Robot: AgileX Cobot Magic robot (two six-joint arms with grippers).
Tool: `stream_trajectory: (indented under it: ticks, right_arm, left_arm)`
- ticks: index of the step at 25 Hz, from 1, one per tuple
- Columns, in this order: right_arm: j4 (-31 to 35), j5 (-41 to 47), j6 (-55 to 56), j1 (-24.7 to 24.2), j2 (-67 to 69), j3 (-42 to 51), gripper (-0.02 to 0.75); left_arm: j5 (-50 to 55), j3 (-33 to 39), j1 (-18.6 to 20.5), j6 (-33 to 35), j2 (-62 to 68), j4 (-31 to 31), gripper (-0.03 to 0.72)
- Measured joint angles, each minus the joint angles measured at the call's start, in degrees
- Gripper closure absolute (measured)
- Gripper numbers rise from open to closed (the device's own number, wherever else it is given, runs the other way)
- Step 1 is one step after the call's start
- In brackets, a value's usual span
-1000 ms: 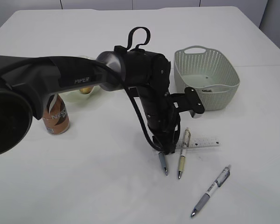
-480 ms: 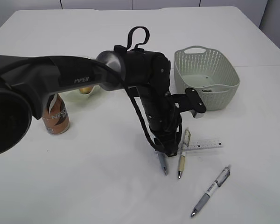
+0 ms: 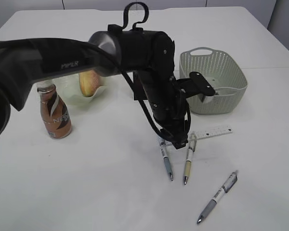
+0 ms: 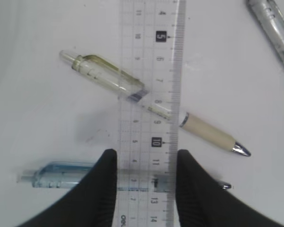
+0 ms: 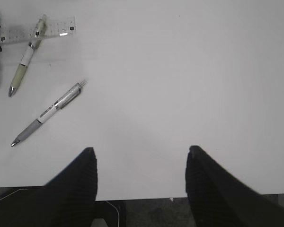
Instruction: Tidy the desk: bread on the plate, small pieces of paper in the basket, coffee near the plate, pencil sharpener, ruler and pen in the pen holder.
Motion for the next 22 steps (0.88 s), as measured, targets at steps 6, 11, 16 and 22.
stream_trajectory:
  ticks: [6, 11, 16, 22]
  right_arm:
    - [0.0, 0.0, 0.0, 0.0, 0.0, 0.0, 0.271]
    - [0.0, 0.0, 0.0, 0.0, 0.0, 0.0, 0.271]
    - [0.0, 0.0, 0.6, 0.0, 0.0, 0.0, 0.271]
    - [0.0, 0.0, 1.0, 0.0, 0.0, 0.0, 0.271]
  left_arm:
    - [0.9, 0.0, 0.0, -3.5, -2.3, 0.0, 0.428]
    - [0.5, 0.0, 0.8, -7.7, -5.2, 0.0, 0.428]
    - [-1.9, 0.0, 2.5, -11.3, -8.2, -0.1, 0.428]
    - [-9.9, 0.0, 4.0, -12.3, -11.3, -0.2, 0.427]
